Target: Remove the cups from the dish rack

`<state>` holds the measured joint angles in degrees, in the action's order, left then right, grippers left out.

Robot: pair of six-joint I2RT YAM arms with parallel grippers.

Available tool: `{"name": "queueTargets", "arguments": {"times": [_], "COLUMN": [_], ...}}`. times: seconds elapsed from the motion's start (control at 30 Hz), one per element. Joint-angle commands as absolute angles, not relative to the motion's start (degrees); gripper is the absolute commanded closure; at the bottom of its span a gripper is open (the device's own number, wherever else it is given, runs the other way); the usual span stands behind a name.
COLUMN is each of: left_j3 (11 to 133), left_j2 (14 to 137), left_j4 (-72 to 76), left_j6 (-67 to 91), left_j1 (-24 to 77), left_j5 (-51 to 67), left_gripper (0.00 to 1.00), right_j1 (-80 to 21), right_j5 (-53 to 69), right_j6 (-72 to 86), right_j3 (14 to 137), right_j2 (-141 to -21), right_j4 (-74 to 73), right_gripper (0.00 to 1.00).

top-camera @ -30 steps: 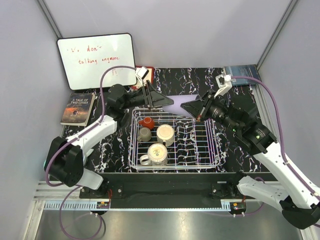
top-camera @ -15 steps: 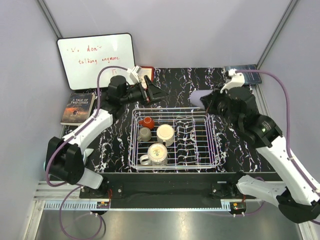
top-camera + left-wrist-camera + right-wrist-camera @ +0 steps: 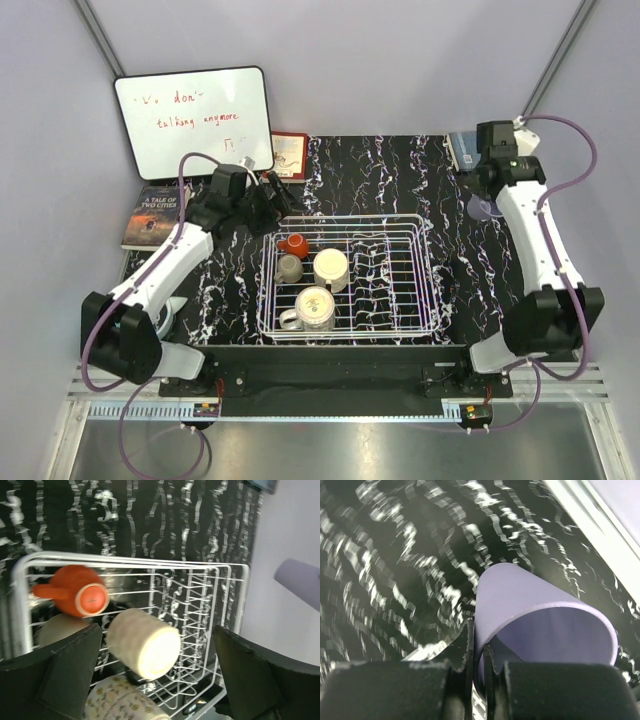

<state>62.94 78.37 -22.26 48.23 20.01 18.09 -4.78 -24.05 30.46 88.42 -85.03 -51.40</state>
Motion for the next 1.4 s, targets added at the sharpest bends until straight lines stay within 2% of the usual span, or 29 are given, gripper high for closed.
{"name": "queueTargets", "arguments": {"times": [0.0, 0.13, 0.23, 0.47, 0.97, 1.37], "left_j3": [62.67, 62.84, 61.70, 58.80, 58.97, 61.70], "left_j2": [75.15, 74.53, 73.22, 72.95, 75.14, 77.78], "left_j4": [-28.73, -31.11, -31.20, -31.29, -31.20, -32.87], "left_j6": [46.49, 45.79, 45.00, 44.12, 42.10, 40.69], "left_j1": [19.95, 20.13, 20.21, 20.21, 20.39, 20.30], "left_j5": [10.37, 8.36, 5.99, 5.10, 5.19, 5.36], "left_gripper": [0.05, 0.06, 0.06, 0.06, 0.08, 0.09], "right_j1": [-0.26, 1.93, 2.72, 5.62, 12.92, 15.21], "right_j5": [-23.37, -27.94, -30.32, -26.81, -20.04, -12.22], "right_j6": [38.49, 36.13, 32.88, 33.31, 33.13, 33.57], "right_j3": [97.54, 111.31, 116.53, 119.44, 125.07, 125.77], "right_j2": [-91.73, -102.72, -109.67, -120.65, -130.86, -133.42], "right_j4": [-52.91, -56.94, -58.53, -56.16, -53.35, -51.59], "right_gripper": [1.00, 1.00, 1.00, 1.00, 1.00, 1.00]}}
